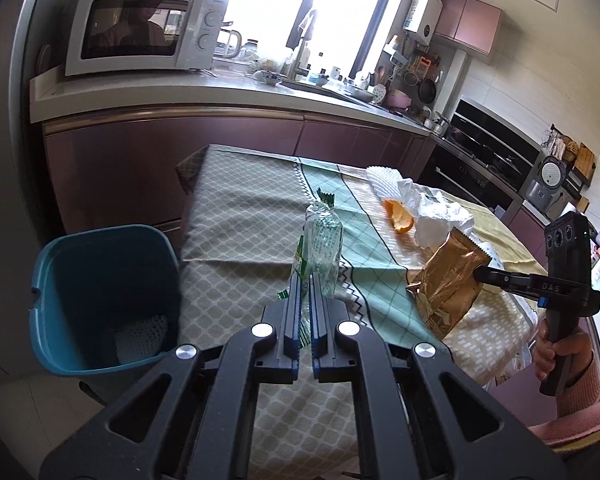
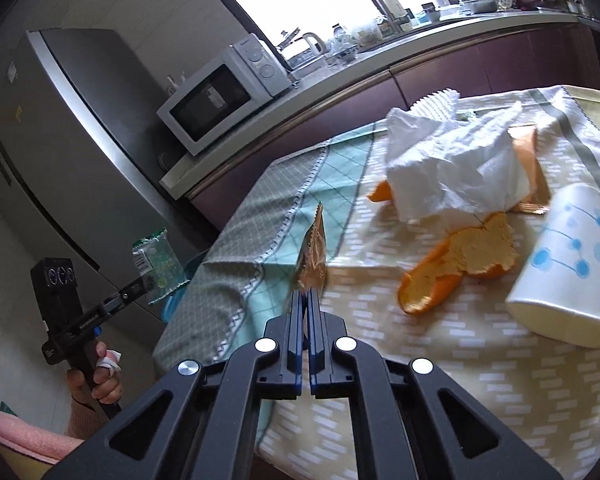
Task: Collect trash
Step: 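Lift both wrappers off the table and carry them toward the teal bin, then open both tools over the teal bin to drop the wrappers, then move both open tools back over the remaining trash on the table, then grasp the white plastic bag with the left tool while the right tool grasps the white paper cup, then lift the bag and paper cup and carry them toward the teal bin, then open both tools over the teal bin to drop the bag and cup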
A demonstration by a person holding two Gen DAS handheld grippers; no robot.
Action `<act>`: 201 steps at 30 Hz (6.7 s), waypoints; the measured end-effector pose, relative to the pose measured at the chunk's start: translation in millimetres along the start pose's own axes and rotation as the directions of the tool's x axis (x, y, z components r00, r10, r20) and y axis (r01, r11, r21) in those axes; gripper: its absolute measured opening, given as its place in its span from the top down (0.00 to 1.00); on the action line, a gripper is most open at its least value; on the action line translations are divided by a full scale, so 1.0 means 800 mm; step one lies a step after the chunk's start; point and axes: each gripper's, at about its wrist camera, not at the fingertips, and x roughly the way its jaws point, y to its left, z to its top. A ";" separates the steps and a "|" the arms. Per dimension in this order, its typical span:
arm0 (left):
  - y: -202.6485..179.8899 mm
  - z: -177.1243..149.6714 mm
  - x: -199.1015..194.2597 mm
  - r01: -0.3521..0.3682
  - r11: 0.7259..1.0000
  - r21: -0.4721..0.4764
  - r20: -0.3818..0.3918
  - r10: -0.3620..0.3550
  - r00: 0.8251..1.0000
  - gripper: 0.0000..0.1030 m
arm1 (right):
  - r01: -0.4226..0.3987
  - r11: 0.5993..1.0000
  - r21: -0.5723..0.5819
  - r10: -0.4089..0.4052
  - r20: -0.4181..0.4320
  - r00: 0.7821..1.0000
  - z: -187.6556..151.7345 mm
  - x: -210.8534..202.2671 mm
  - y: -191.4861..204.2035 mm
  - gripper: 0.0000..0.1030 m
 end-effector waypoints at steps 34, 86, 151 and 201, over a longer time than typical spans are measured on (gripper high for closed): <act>0.258 -0.028 0.065 -0.287 0.935 -0.210 -0.118 0.267 0.956 0.90 | -0.175 0.976 -0.133 0.118 -0.354 0.928 0.048 0.371 0.206 0.89; -0.223 0.040 0.228 0.191 0.968 0.163 -0.137 -0.170 0.976 0.29 | 0.298 0.954 0.037 -0.299 0.186 0.936 -0.008 -0.117 -0.100 0.48; -0.275 0.066 0.295 0.363 0.927 0.099 -0.225 -0.334 0.915 0.95 | 0.261 0.949 0.178 -0.296 0.208 0.932 -0.027 -0.155 -0.164 0.98; 0.039 0.053 -0.052 0.083 0.993 -0.079 0.107 -0.075 0.991 0.95 | -0.116 0.993 0.031 0.114 0.074 0.991 0.020 0.009 0.010 0.98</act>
